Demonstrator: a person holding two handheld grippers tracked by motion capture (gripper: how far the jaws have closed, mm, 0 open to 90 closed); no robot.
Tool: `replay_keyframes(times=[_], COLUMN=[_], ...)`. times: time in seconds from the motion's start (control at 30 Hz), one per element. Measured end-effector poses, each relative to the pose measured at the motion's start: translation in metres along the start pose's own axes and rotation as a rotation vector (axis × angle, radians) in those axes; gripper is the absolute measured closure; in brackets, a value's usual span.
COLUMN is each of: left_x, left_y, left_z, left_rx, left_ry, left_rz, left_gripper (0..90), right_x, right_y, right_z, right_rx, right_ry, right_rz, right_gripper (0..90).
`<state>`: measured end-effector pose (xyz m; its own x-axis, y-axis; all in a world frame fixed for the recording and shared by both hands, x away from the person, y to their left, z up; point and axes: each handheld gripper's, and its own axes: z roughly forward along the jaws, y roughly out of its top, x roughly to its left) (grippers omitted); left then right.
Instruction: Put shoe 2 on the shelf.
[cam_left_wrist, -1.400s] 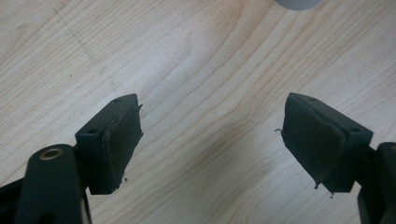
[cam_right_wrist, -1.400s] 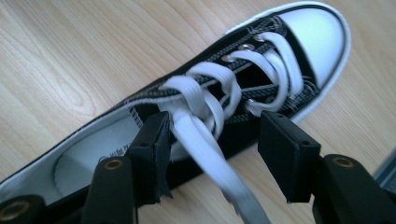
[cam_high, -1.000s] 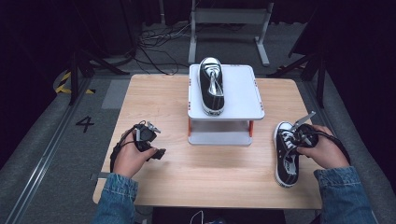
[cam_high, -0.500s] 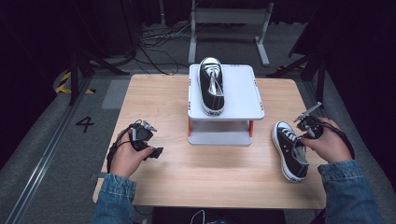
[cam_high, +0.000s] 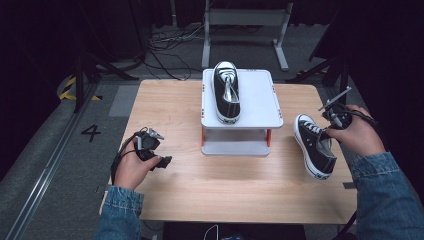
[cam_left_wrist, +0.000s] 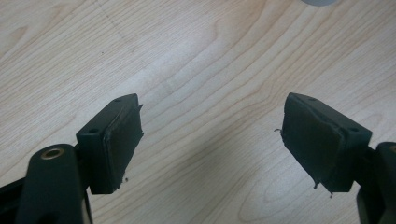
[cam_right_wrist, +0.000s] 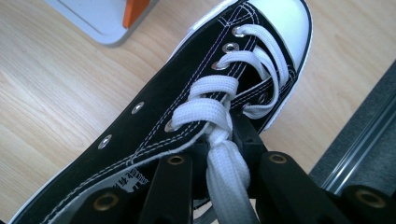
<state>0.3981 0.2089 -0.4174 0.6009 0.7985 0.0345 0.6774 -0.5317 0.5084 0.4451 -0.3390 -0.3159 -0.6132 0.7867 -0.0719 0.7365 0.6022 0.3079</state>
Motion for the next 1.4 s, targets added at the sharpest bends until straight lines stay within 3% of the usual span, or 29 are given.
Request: replay_keyframes(times=[0.13,0.37,0.63,0.73,0.8,0.9,1.03,1.2,1.4], left_x=[0.0,-0.001,0.0,0.001,0.002,0.005,0.003,0.003,0.003], left_y=[0.0,-0.001,-0.009,-0.013,-0.014,-0.016,-0.021,-0.024,-0.023], left_z=[-0.001,-0.002,-0.007,-0.008,-0.008,-0.008,-0.01,-0.012,-0.012], left_rx=[-0.004,-0.001,-0.008,0.024,0.077,0.152,0.127,0.12,0.115], left_ry=[0.004,0.006,0.044,0.037,0.007,-0.046,-0.019,0.0,-0.015], left_rz=[0.002,-0.003,-0.037,-0.044,-0.057,-0.109,-0.086,-0.087,-0.087], left_gripper=[20.9,20.9,20.3,19.5,18.5,17.8,18.6,18.3,18.2], right_x=[-0.002,-0.004,-0.002,0.0,0.003,0.007,0.015,0.027,0.041], right_y=[0.011,0.029,0.052,0.063,0.074,0.089,0.107,0.133,0.16], right_z=[-0.015,-0.038,-0.064,-0.071,-0.075,-0.078,-0.081,-0.082,-0.074], right_rx=[0.008,0.028,-0.014,-0.024,-0.028,-0.032,-0.064,-0.113,-0.105], right_ry=[0.006,-0.031,-0.069,-0.076,-0.084,-0.088,-0.094,-0.072,-0.051], right_rz=[-0.004,-0.018,-0.021,-0.019,-0.024,-0.039,-0.071,-0.085,-0.11], right_gripper=[80.1,80.0,80.0,80.0,80.0,79.9,79.9,79.9,79.9])
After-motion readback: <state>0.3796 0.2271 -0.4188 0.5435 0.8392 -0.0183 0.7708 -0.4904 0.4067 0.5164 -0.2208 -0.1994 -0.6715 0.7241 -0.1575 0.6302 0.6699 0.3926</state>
